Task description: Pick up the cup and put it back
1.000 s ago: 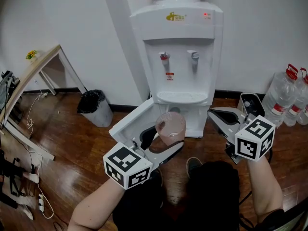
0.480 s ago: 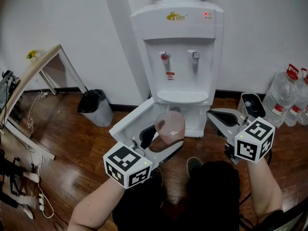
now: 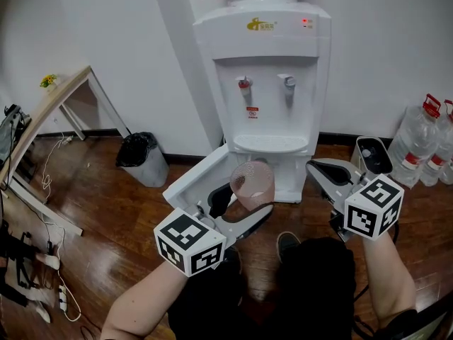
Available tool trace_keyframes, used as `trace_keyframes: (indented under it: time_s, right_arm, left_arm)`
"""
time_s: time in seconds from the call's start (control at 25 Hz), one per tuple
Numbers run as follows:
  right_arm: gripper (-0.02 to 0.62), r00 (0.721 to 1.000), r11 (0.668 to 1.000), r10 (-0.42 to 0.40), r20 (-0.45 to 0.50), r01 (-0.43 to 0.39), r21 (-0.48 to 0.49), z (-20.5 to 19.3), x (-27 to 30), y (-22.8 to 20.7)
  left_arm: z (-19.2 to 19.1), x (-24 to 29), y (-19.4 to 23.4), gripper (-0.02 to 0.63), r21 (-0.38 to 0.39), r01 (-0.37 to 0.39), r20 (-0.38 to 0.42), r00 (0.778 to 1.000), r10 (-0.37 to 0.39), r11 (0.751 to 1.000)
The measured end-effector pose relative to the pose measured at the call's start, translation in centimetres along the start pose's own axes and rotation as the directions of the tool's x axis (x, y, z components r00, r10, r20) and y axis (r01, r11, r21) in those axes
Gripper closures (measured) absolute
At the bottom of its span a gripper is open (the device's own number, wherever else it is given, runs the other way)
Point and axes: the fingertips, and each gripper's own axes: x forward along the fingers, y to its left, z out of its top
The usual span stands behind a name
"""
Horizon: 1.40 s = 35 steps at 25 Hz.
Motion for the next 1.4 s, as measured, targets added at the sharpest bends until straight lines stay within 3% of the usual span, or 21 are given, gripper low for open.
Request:
trace_keyframes:
  time_s: [0.6, 1.4]
  right_arm:
    - [0.594, 1.000, 1.000, 0.005, -0.001, -0.005, -0.006, 0.34, 0.61, 0.23]
    - [0.593, 1.000, 1.000, -0.010, 0.001, 0.010, 0.005, 0.03, 0.12, -0.20]
  left_arm:
    - [-0.35, 0.49, -0.31, 0.267, 0.035, 0.014, -0.018, 1.000, -0.014, 0.999]
    - [-0.24, 0.23, 0.24, 0.265, -0.003, 0.010, 0.009, 1.000, -0.010, 1.000]
